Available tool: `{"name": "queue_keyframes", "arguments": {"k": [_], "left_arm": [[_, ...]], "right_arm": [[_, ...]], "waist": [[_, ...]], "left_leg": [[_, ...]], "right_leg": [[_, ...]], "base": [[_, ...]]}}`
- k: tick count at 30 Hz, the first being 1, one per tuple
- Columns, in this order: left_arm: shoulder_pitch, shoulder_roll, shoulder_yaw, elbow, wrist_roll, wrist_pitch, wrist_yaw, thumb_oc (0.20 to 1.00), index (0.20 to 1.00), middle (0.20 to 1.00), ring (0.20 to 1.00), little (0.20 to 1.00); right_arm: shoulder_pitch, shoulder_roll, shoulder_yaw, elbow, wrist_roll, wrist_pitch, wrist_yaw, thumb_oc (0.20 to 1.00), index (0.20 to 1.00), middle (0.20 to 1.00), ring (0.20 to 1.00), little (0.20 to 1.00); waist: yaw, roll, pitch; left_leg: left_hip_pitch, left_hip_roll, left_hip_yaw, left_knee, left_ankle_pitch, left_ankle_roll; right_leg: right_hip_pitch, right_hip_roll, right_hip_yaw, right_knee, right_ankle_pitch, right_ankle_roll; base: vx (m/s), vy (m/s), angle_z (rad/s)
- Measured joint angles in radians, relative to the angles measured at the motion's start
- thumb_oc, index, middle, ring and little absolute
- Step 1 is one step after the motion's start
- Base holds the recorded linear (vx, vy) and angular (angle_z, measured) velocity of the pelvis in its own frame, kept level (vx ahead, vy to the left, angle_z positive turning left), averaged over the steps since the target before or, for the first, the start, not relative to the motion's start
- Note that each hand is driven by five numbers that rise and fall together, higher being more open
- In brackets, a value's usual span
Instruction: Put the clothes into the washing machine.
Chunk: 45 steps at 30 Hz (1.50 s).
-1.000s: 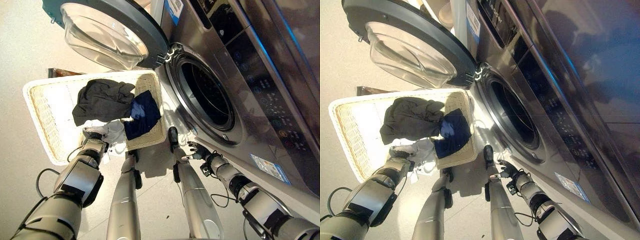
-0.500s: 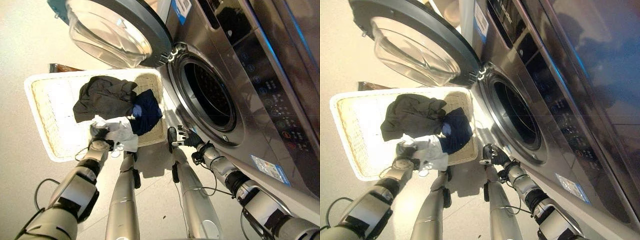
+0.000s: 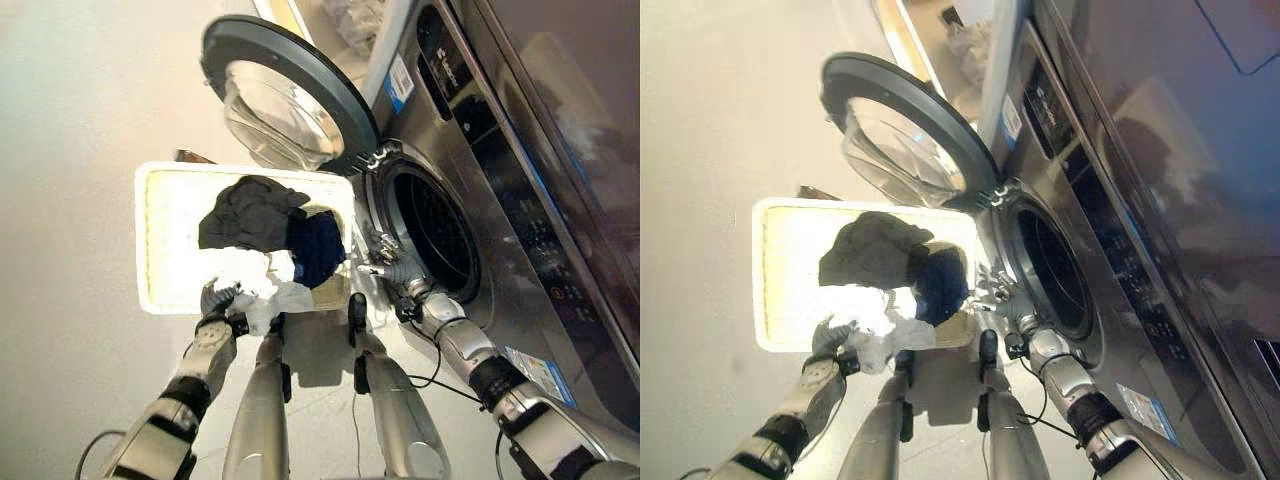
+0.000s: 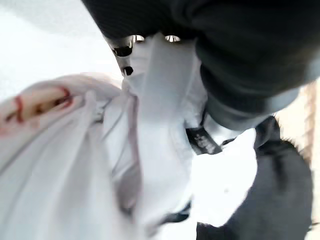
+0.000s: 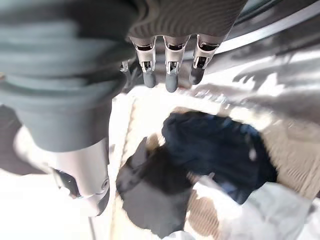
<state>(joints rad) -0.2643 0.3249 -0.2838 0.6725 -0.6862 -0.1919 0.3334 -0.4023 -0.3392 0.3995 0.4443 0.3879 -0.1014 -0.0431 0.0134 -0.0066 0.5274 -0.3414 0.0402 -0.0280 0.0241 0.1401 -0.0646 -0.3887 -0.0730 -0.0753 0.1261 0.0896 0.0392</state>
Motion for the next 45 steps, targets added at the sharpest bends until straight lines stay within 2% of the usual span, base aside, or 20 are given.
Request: {"name": "queue_keyframes", "arguments": {"k": [3,4,6,10,14,19,26,31,36,41,42,45], "left_arm": [[0.066,-0.008,0.004,-0.08,-0.028,-0.007,-0.085,0.2,0.2,0.2,0.2,0.2],[0.081,-0.007,-0.002,-0.121,-0.058,-0.006,-0.141,0.2,0.2,0.2,0.2,0.2],[0.099,0.01,-0.029,-0.213,-0.086,0.005,-0.227,0.2,0.2,0.2,0.2,0.2],[0.024,0.008,-0.075,-0.286,-0.118,0.02,-0.321,0.2,0.2,0.2,0.2,0.2],[-0.042,0.011,-0.128,-0.326,-0.139,0.042,-0.384,0.2,0.2,0.2,0.2,0.2],[-0.047,0.014,-0.148,-0.332,-0.202,0.068,-0.433,0.2,0.2,0.2,0.2,0.2],[-0.037,0.068,-0.206,-0.339,-0.247,0.091,-0.474,0.2,0.2,0.2,0.2,0.2],[-0.042,0.066,-0.219,-0.343,-0.253,0.099,-0.475,0.2,0.2,0.2,0.2,0.2],[-0.027,0.059,-0.212,-0.376,-0.253,0.112,-0.468,0.2,0.2,0.2,0.2,0.2],[-0.009,0.042,-0.205,-0.383,-0.238,0.116,-0.441,0.2,0.2,0.2,0.2,0.2],[0.004,0.042,-0.205,-0.382,-0.228,0.117,-0.427,0.2,0.2,0.2,0.2,0.2],[0.025,0.041,-0.206,-0.382,-0.198,0.116,-0.411,0.2,0.2,0.2,0.2,0.2]], "right_arm": [[0.006,0.001,0.003,-0.042,-0.026,0.022,0.025,1.0,1.0,1.0,1.0,1.0],[-0.001,0.002,0.008,-0.05,-0.037,0.035,0.052,1.0,1.0,1.0,1.0,1.0],[-0.012,0.0,0.023,-0.051,-0.045,0.067,0.109,1.0,1.0,1.0,1.0,1.0],[-0.028,-0.008,0.077,-0.051,-0.07,0.112,0.199,1.0,1.0,1.0,1.0,1.0],[-0.033,-0.02,0.16,-0.054,-0.084,0.148,0.29,1.0,1.0,1.0,1.0,1.0],[-0.034,-0.062,0.183,-0.087,-0.084,0.175,0.36,1.0,1.0,1.0,1.0,1.0],[-0.052,-0.088,0.248,-0.09,-0.064,0.241,0.516,1.0,1.0,1.0,1.0,1.0],[-0.023,-0.076,0.28,-0.098,0.099,0.261,0.539,1.0,1.0,1.0,1.0,1.0],[0.077,-0.036,0.24,-0.113,0.348,0.233,0.461,1.0,1.0,1.0,1.0,1.0],[0.147,-0.005,0.213,-0.137,0.486,0.213,0.422,1.0,1.0,1.0,1.0,1.0],[0.18,0.008,0.203,-0.138,0.582,0.217,0.412,1.0,1.0,1.0,1.0,1.0],[0.22,0.03,0.2,-0.137,0.715,0.224,0.409,1.0,1.0,1.0,1.0,1.0]], "waist": [[0.006,0.032,-0.001],[0.009,0.044,-0.002],[0.009,0.051,-0.003],[0.004,0.055,-0.006],[0.001,0.056,-0.006],[0.001,0.056,-0.006],[0.002,0.056,-0.006],[0.0,0.056,-0.006],[0.0,0.056,-0.007],[-0.003,0.055,-0.008],[-0.002,0.055,-0.007],[-0.02,0.055,-0.007]], "left_leg": [[0.01,0.004,-0.009,-0.017,0.009,-0.003],[0.019,0.006,-0.01,-0.023,0.011,-0.002],[0.035,0.007,-0.01,-0.035,0.022,-0.005],[0.039,0.008,-0.011,-0.035,0.022,-0.005],[0.053,0.008,-0.01,-0.038,0.021,-0.006],[0.061,0.011,-0.003,-0.038,0.021,-0.006],[0.076,0.021,0.023,-0.047,0.019,-0.009],[0.088,0.025,0.032,-0.05,0.016,-0.013],[0.094,0.029,0.056,-0.053,0.012,-0.017],[0.104,0.031,0.083,-0.068,0.01,-0.017],[0.103,0.03,0.101,-0.073,0.01,-0.017],[0.104,0.029,0.111,-0.081,0.01,-0.016]], "right_leg": [[0.01,0.002,-0.018,0.0,-0.006,-0.003],[0.017,0.002,-0.02,0.0,-0.008,-0.005],[0.028,0.003,-0.025,-0.001,-0.009,-0.006],[0.032,0.001,-0.026,-0.001,-0.01,-0.005],[0.042,0.002,-0.024,-0.001,-0.01,-0.007],[0.047,0.006,-0.018,-0.003,-0.009,-0.009],[0.054,0.015,-0.001,-0.019,0.001,-0.011],[0.063,0.023,0.01,-0.033,0.009,-0.017],[0.062,0.028,0.013,-0.047,0.016,-0.018],[0.052,0.025,0.014,-0.054,0.025,-0.019],[0.046,0.023,0.014,-0.065,0.034,-0.02],[0.047,0.022,0.015,-0.087,0.046,-0.018]], "base": [[0.03,0.003,0.15],[0.04,0.021,0.07],[0.01,0.01,0.02],[0.0,0.003,0.01],[-0.01,0.007,-0.03],[-0.02,0.004,-0.04],[-0.02,0.004,-0.09],[-0.02,-0.005,-0.09],[-0.01,0.016,-0.13],[-0.03,0.043,-0.2],[-0.02,0.061,-0.32],[-0.01,0.038,-0.15]]}}
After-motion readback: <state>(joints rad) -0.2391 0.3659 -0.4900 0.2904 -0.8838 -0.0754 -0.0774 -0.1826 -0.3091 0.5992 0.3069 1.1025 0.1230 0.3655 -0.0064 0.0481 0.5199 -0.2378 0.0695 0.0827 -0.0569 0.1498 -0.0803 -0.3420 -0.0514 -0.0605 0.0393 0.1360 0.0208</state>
